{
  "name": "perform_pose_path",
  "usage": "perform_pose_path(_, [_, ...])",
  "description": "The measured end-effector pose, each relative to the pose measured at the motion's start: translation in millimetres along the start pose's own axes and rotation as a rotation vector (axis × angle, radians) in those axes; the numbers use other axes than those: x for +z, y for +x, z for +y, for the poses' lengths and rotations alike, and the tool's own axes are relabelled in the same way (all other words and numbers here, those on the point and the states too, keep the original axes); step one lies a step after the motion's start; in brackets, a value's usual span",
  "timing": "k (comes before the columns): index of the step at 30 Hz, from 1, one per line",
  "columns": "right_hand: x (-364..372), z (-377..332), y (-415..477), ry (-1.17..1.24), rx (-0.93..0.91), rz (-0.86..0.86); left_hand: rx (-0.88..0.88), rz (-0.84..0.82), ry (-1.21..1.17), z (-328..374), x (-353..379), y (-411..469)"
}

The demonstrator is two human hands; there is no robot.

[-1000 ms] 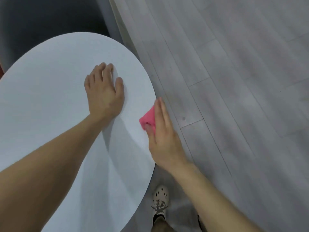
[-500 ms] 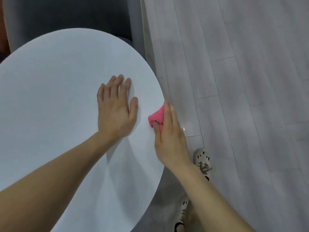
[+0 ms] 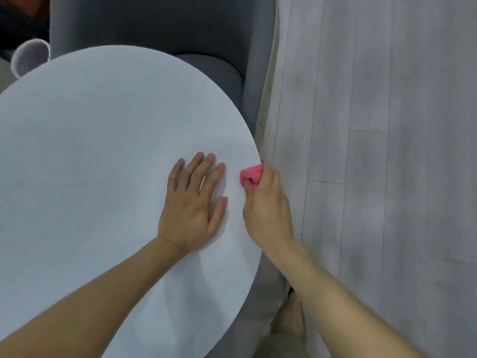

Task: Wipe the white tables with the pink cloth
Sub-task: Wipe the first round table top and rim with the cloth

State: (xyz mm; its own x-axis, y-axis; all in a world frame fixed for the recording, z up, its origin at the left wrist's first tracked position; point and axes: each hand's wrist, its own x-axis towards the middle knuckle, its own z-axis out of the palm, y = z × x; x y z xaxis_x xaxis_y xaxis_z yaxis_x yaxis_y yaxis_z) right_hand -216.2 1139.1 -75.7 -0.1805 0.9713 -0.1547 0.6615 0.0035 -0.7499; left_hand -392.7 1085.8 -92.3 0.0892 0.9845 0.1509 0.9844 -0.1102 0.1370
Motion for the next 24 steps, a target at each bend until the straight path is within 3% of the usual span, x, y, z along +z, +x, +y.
perform_pose_path(6, [33, -55, 192, -0.296, -0.265, -0.192, -0.019, -0.011, -0.025, 3, -1, 1])
perform_pose_path(9, [37, -52, 187, -0.322, -0.263, -0.173, -0.026, -0.017, -0.025, 3, 0, -1])
perform_pose_path(11, [21, -30, 138, -0.196, -0.175, -0.122, -0.02, -0.018, -0.03, 3, 0, -2])
perform_pose_path(15, [-2, -3, 70, -0.18, -0.157, -0.215, -0.025, -0.022, -0.022, 5, 0, -1])
perform_pose_path(19, [29, -54, 171, -0.318, -0.279, -0.196, -0.034, -0.018, -0.03, 7, -3, 0])
perform_pose_path(22, [64, -103, 252, -0.372, -0.415, -0.34, -0.038, -0.063, -0.005, 7, -5, -3])
perform_pose_path(24, [71, -108, 266, -0.354, -0.411, -0.434, -0.023, -0.08, 0.006, 4, -8, -1])
